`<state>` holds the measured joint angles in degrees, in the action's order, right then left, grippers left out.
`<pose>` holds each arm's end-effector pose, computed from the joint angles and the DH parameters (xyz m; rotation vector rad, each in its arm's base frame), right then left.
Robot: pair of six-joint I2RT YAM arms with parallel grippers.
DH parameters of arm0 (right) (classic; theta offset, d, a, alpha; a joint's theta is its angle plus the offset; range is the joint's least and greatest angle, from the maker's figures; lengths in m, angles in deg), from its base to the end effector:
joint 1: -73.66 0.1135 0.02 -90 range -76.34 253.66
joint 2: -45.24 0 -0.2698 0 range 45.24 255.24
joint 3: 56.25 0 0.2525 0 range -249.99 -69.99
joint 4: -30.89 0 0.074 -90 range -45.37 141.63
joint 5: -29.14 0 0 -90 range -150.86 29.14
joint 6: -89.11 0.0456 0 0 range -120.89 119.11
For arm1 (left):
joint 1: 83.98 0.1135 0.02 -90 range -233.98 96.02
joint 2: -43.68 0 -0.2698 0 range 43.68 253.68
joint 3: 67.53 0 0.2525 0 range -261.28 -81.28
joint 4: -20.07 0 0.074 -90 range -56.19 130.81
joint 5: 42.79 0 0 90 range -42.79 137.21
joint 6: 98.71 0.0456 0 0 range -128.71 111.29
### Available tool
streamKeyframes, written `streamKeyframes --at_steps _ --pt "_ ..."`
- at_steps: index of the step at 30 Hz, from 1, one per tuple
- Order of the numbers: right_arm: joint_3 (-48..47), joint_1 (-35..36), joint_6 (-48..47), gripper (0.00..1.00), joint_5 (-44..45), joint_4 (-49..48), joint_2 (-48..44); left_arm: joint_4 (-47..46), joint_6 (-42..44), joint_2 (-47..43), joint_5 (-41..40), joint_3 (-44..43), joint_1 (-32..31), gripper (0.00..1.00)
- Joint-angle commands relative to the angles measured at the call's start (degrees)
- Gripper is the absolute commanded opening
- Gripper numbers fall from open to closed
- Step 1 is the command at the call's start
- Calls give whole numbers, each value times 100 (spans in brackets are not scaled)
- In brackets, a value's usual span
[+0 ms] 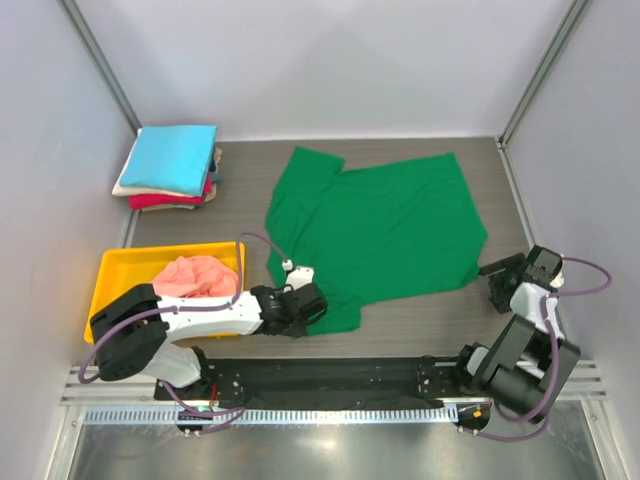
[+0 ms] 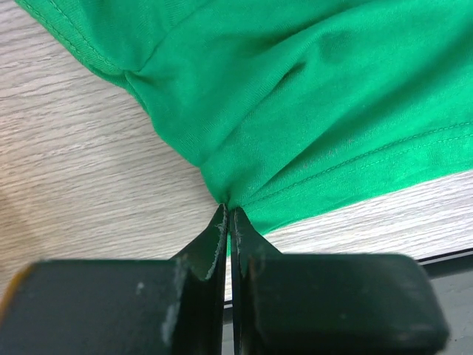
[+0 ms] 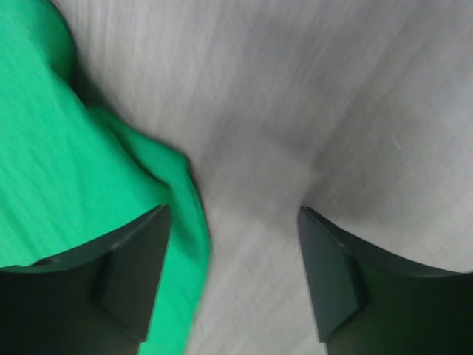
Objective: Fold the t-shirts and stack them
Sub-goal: Fold the tshirt
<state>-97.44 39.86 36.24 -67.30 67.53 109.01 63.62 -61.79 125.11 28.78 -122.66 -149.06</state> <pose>0.1649 -0.1042 0.1561 1.4775 2.1435 0.1672 0.1170 -0.2175 0.1583 0.2035 2.6757 -0.1852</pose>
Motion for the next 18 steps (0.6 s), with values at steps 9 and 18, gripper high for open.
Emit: streamKeyframes --at_steps 9,18 --pt "204 -118 216 55 -867 -1726 1287 -554 298 -110 261 158 372 0" --pt "468 -109 137 40 -1087 -1718 1182 -739 562 163 516 17 584 0"
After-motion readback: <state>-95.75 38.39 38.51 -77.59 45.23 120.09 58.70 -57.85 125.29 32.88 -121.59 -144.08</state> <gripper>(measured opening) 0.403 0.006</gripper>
